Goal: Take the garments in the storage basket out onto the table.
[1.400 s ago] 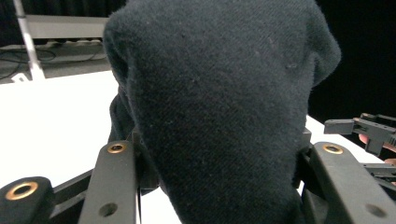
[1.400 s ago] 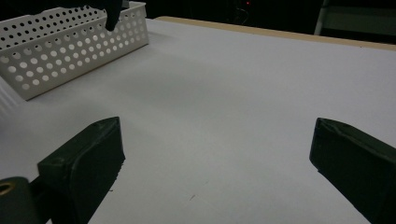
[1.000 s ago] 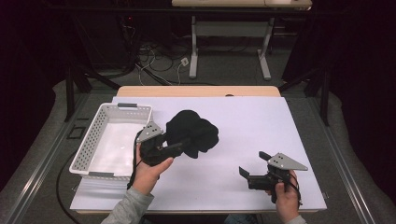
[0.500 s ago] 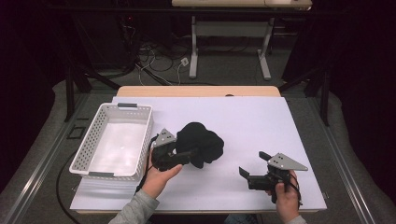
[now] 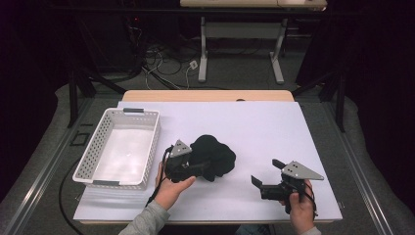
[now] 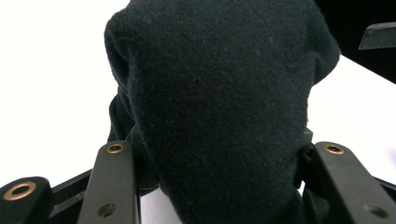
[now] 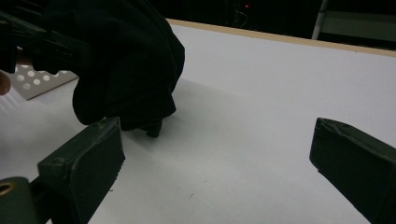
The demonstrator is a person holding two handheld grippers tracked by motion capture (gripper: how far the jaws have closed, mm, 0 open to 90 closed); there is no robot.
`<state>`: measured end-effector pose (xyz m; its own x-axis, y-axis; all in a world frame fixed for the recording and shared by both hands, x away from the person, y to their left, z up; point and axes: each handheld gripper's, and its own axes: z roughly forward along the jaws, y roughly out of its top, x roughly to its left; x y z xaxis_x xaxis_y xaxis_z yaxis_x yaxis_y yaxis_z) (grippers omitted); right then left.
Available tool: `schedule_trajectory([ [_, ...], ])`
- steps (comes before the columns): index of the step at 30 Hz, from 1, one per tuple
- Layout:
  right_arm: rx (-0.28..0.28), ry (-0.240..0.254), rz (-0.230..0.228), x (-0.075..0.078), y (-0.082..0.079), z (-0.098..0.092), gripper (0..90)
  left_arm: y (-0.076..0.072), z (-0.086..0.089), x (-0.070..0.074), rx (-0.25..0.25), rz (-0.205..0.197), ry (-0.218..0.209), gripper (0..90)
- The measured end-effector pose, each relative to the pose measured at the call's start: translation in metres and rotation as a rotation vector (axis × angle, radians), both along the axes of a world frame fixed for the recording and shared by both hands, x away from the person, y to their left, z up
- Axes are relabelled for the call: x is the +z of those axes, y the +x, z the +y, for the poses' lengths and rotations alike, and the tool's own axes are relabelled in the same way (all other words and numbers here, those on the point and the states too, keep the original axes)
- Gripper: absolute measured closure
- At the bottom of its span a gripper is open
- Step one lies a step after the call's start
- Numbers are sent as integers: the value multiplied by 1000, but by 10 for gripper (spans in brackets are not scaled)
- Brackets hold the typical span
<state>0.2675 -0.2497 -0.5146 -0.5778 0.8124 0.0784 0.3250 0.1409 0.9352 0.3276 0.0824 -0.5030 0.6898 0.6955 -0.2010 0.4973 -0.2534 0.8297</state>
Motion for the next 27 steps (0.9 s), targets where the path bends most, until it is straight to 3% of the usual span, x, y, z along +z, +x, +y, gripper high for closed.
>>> schedule_trajectory([
  [14,2,-3,9,-1,0,0,27,7,-12,-32,3,61,48,438],
  [20,-1,1,17,-1,-1,0,28,9,-13,-36,-1,81,45,382],
  [23,-2,5,14,-1,-1,1,28,8,-13,-37,3,90,40,329],
  [27,4,-5,12,-1,0,1,28,8,-12,-36,-3,89,29,181],
])
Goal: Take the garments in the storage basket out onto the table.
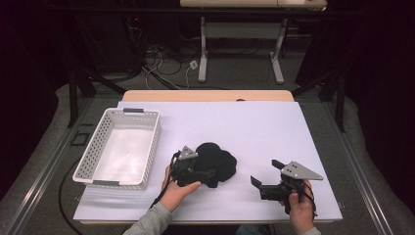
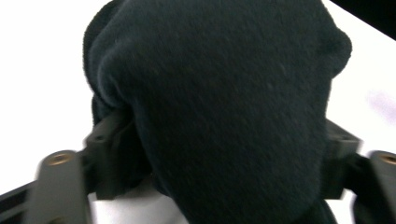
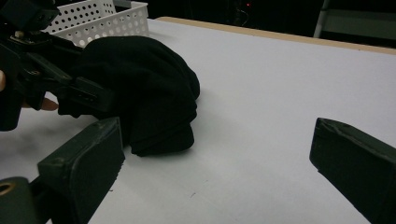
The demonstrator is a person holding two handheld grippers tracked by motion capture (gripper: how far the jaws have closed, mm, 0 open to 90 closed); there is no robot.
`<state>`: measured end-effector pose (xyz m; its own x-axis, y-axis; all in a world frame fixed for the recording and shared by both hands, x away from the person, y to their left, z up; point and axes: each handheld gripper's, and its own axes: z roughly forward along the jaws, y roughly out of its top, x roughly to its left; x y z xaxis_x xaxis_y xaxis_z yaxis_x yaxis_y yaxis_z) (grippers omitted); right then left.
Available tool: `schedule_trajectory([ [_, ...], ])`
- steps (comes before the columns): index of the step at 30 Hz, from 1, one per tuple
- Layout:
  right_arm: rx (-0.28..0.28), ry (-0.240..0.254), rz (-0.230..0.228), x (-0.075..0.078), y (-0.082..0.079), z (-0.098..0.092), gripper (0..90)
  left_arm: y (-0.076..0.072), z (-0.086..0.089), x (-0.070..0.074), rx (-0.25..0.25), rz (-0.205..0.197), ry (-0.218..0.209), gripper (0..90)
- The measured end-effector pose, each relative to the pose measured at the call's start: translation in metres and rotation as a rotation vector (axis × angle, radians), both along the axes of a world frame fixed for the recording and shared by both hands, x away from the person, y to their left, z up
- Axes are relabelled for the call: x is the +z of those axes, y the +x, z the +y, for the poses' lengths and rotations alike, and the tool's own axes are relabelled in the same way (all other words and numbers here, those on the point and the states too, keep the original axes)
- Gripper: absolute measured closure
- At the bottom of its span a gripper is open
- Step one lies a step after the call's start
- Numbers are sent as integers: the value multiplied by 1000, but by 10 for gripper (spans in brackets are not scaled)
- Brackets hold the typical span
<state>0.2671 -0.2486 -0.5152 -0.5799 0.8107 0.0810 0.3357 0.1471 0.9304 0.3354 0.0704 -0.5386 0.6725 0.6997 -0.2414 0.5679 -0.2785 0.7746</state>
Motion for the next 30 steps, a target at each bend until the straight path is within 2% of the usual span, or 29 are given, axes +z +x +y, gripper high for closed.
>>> schedule_trajectory([
  [3,-2,4,2,0,0,0,28,-2,1,3,11,-9,-14,138],
  [7,0,2,-5,0,0,-1,28,-3,2,6,16,4,-30,12],
  [17,-3,6,-7,1,0,-1,27,-10,11,25,30,-21,-73,3],
  [22,-5,6,-7,1,-1,-1,28,-18,21,47,32,-69,-99,3],
  [25,-6,4,-9,1,-1,-1,27,-25,29,63,44,-96,-133,2],
  [26,-6,10,-8,1,-1,0,28,-28,34,70,38,-118,-125,3],
  [30,-4,8,-7,2,-2,-1,27,-35,56,89,67,-156,-157,3],
])
